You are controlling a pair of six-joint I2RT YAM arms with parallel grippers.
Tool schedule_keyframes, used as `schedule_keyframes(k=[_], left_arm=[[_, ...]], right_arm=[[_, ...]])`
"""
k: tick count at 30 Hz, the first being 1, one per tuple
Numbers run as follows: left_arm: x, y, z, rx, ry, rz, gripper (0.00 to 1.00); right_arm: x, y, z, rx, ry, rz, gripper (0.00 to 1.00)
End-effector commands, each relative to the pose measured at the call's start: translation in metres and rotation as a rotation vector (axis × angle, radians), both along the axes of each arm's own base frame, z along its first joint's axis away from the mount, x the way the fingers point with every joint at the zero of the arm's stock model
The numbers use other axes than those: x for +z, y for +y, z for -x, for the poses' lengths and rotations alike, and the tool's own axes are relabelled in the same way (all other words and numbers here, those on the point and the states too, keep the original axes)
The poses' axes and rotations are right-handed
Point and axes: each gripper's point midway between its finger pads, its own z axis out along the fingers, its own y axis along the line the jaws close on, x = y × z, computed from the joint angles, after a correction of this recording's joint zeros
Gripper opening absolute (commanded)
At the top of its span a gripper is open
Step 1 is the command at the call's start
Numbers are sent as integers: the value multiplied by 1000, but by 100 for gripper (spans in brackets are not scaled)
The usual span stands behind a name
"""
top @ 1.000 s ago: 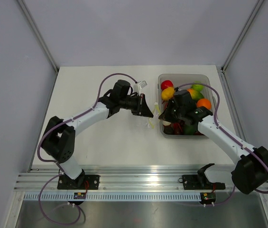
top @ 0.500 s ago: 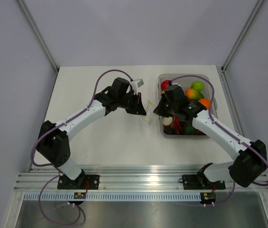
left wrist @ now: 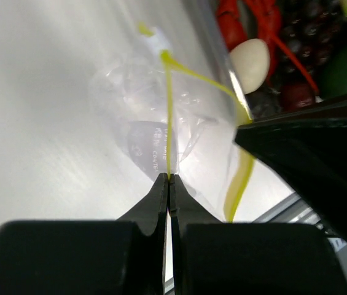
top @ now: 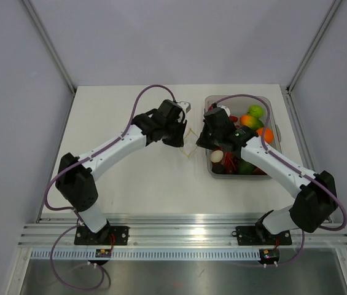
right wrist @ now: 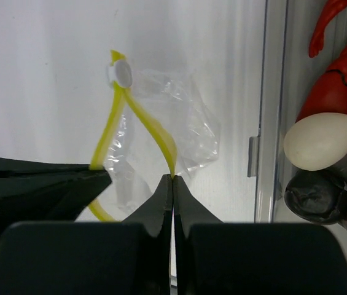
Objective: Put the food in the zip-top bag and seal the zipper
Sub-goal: Open the zipper of the food storage bag.
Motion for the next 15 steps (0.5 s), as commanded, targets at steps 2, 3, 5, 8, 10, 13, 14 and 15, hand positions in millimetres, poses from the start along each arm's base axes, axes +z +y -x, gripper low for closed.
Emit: schedule_keyframes(k=[2,3,5,8,10,13,14,15], left_arm=[[6,23,-17,89,-84,-90,0],[5,23,-18,90,-87,-86,0],[6,18,-18,77,-90,-58,0],[2,14,-17,77,-84,-25,0],[-1,11,-14,75,-70,6,0],[-5,5,-15,82,-78,54,0],[-5,4,-18,90,-84,63,0],[-7,4,-18,101,-78,66,0]], right_arm=[[-17,-18,0,-50,10,103,0],[-21,-18,0,-49,14,111,0],[-33,-21,0,-54,31,135,0],[-48,-23,-1,-55,54,156,0],[-57,-26,1,-57,63,171,0],[-67,-34,-3,-75,60,182,0],[-70,-35,-4,-74,68,180,0],[-71,-39,-4,-81,71,182,0]])
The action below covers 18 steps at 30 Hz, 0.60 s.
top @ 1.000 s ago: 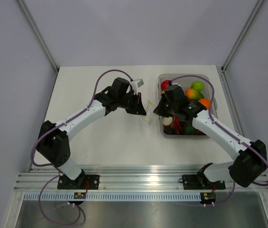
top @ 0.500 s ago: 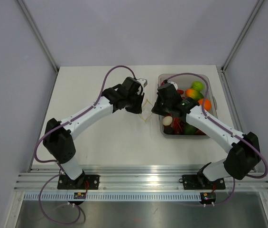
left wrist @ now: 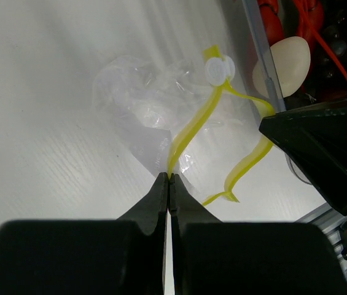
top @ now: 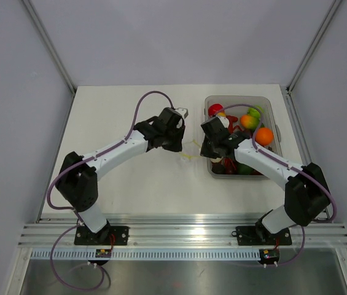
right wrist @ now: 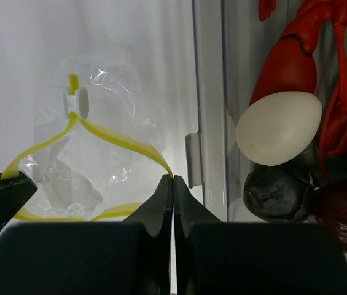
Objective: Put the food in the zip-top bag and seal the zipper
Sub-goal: Open the zipper of the food storage bag.
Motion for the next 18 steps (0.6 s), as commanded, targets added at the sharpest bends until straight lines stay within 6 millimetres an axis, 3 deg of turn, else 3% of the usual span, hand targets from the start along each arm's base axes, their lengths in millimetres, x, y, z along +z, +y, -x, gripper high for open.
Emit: schedule_keyframes(k=[1,5,11,14,18], left_arm=[[23,-7,-11,34,-80,108,0],[24,-25,-5,-22,-114,242,0],[25,-39,-2,-57,-135,330,0],[19,-33,-6,-24,-104,264,0],[20,-31,-13,-4,-93,212,0]], right_arm=[[-1,-15,-13,-37,-43,35,0],[9,-7,-13,-15,-67,-18,0],[9,-3,-13,-11,-60,-38,0],[8,-2,-12,-7,-56,-44,0],[15,-1,-12,1,-68,-52,10]])
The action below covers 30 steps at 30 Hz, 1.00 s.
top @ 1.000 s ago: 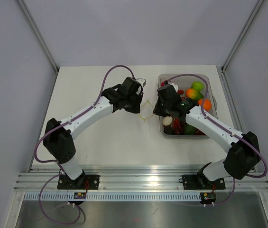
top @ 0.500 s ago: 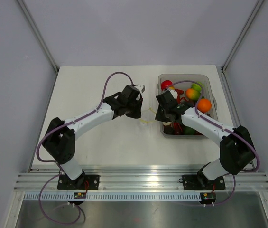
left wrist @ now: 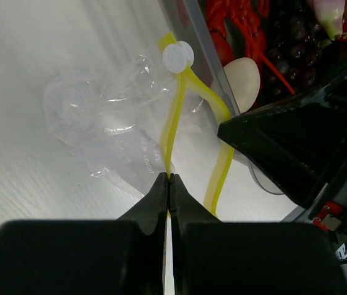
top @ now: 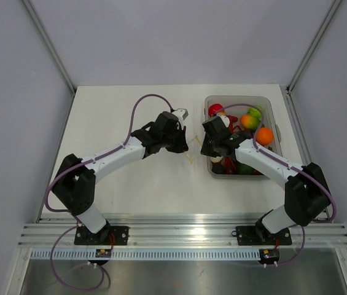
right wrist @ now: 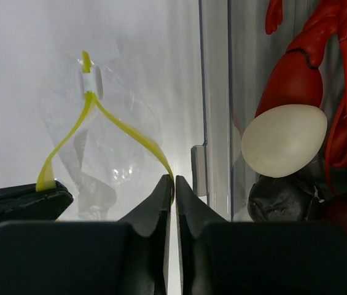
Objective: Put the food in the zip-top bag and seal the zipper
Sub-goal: Open the zipper of the food storage bag.
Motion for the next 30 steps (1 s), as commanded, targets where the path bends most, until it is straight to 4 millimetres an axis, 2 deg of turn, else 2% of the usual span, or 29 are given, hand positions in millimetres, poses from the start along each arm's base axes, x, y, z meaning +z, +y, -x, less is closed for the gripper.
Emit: schedule_keyframes(k=[1,3,4,7,10,16,24,30], left_arm=[[24,-5,-16,27,-48,7,0],[24,-4,-16,32,-52,5,0],[26,-4,-17,36,-54,7,0],[22,-6,-16,26,-41,-11,0],[18,-8,-15,16,-32,-37,0],[15,-6,-16,31,-41,-106,0],[21,-3,-20,54,-78,-168,0],[27,1,-20,71,-107,-192,0]], right_arm=[[19,0,-5,1,-54,-31,14],[23,1,-5,6,-61,-36,18],[24,1,-5,7,-59,-38,25],[28,4,-5,10,-66,-57,34],[31,6,-6,11,-71,-71,37],[47,7,-5,11,-103,-103,41],[63,8,-2,16,-129,-140,43],[75,-6,-1,-34,-184,-128,48]])
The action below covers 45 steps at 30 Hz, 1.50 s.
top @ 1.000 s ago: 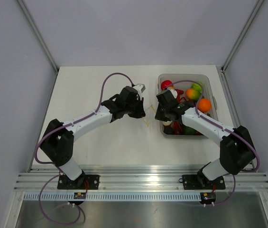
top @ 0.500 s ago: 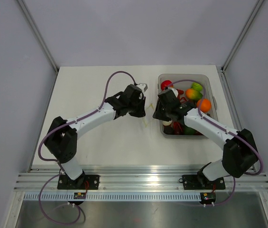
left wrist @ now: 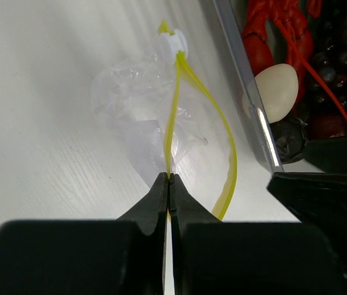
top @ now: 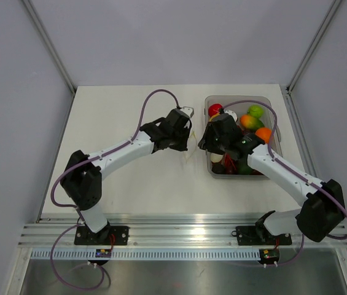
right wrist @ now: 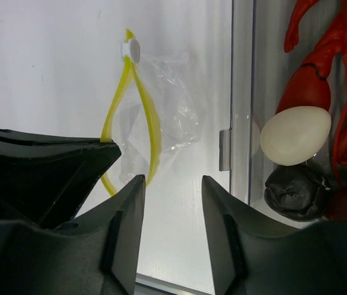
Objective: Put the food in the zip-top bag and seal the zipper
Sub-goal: Open the zipper of the food storage bag, then pick up the fake food from the bin.
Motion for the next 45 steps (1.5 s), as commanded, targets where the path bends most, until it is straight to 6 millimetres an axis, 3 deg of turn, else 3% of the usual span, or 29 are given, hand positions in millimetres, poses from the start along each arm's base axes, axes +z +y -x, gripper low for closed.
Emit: schedule_keyframes(k=[1,6,11,17,23,29,37,45], left_arm=[[24,-1,-11,20,-83,-5,0],[24,1,-10,17,-97,-32,0],[22,0,-9,15,-101,-45,0],[24,-3,-9,10,-105,-43,0],[24,-2,-8,8,-106,-48,0],[23,-1,-8,2,-104,-56,0],[23,-3,-8,-7,-96,-60,0],[21,-4,-7,-12,-95,-58,0]], right_arm=[[24,-16,-9,-83,-90,-6,51],[1,-54,-14,-181,-3,23,60],[-29,-71,-10,-224,97,-30,70],[-57,-67,-9,-238,176,-86,74],[-74,-65,-14,-259,205,-94,76],[-80,-58,-20,-234,214,-107,75],[-96,-63,-22,-264,241,-88,74],[-99,-75,-18,-323,235,-68,70]])
